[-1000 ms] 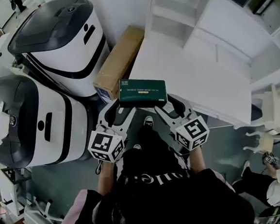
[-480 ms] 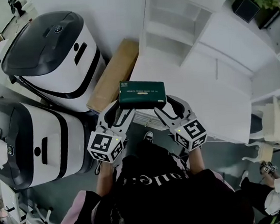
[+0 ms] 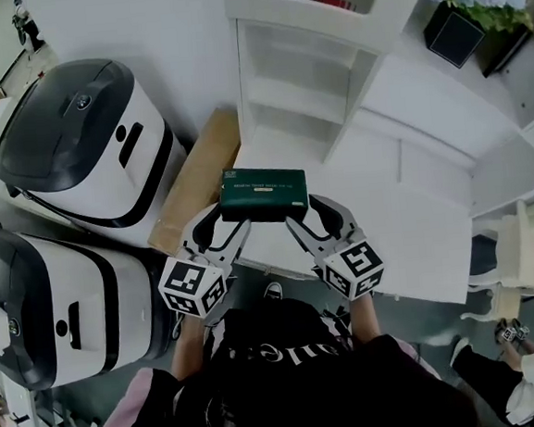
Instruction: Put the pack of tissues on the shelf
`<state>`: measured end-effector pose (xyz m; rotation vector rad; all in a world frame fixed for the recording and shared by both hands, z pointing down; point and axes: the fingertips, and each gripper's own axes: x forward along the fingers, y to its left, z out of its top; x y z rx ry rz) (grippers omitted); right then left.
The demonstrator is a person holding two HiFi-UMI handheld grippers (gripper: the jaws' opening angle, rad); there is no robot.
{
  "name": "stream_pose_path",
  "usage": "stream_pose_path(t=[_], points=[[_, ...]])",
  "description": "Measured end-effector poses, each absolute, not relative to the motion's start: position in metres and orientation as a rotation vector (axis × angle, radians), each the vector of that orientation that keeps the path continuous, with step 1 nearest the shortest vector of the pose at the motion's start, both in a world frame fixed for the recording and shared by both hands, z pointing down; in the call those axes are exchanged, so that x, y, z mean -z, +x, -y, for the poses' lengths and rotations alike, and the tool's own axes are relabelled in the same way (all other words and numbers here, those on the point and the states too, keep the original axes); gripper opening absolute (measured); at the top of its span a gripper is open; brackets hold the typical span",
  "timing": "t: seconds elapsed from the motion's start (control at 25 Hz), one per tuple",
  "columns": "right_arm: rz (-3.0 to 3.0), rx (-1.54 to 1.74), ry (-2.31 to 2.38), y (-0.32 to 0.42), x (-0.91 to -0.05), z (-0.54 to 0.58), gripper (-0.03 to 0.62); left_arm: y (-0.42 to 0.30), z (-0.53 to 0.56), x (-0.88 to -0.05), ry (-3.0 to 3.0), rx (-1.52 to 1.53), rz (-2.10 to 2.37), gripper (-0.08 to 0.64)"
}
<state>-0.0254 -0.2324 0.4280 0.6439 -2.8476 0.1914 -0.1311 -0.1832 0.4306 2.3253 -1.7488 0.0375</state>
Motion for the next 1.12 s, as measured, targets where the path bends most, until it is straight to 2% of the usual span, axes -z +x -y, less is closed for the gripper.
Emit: stream_pose_path(t=[1.12], points=[[2.808, -0.086, 1.012, -0.030, -0.390, 0.375, 0.244, -0.141, 0.350, -0.401, 2.611, -0.158, 1.520, 0.239]])
